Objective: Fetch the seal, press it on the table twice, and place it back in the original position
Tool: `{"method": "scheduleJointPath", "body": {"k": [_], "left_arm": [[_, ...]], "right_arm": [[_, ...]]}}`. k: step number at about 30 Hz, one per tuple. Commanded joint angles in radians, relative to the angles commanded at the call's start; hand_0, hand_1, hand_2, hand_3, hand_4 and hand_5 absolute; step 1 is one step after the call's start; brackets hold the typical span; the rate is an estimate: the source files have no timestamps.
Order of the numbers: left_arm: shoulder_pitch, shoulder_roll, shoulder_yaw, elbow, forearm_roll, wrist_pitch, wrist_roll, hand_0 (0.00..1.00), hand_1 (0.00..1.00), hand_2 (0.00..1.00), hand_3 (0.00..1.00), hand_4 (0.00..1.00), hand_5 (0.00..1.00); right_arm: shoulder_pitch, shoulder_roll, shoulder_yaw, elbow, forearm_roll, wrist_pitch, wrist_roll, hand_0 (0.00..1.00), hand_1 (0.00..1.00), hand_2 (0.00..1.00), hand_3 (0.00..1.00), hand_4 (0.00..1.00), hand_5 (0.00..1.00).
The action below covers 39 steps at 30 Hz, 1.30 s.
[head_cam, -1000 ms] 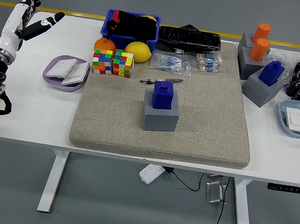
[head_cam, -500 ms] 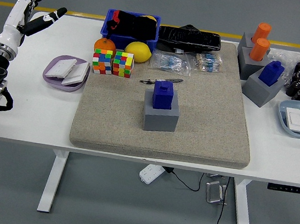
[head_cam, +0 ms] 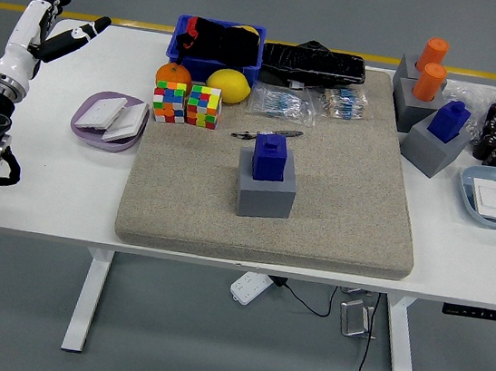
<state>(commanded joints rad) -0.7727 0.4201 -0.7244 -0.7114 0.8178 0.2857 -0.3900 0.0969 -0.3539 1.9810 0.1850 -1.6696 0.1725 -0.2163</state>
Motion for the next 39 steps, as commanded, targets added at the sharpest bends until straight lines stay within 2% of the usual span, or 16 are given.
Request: {"method": "scheduleJointPath", "body": {"k": [38, 39], "left_arm": [[-0.001, 0.003, 0.009, -0.005, 0.009, 0.001, 0.009, 0.989, 0.995, 0.984, 0.979, 0.987, 0.558], [-0.001, 0.004, 0.010, -0.006, 0.012, 0.002, 0.011, 0.988, 0.995, 0.984, 0.980, 0.987, 0.533]], "right_arm": [[-0.003, 0.002, 0.000, -0.002, 0.005, -0.004, -0.002, 0.883, 0.741, 0.719, 0.739, 0.835, 0.517], [-0.003, 0.003, 0.000, -0.002, 0.005, -0.004, -0.002, 0.882, 0.741, 0.719, 0.738, 0.834, 0.518]]}}
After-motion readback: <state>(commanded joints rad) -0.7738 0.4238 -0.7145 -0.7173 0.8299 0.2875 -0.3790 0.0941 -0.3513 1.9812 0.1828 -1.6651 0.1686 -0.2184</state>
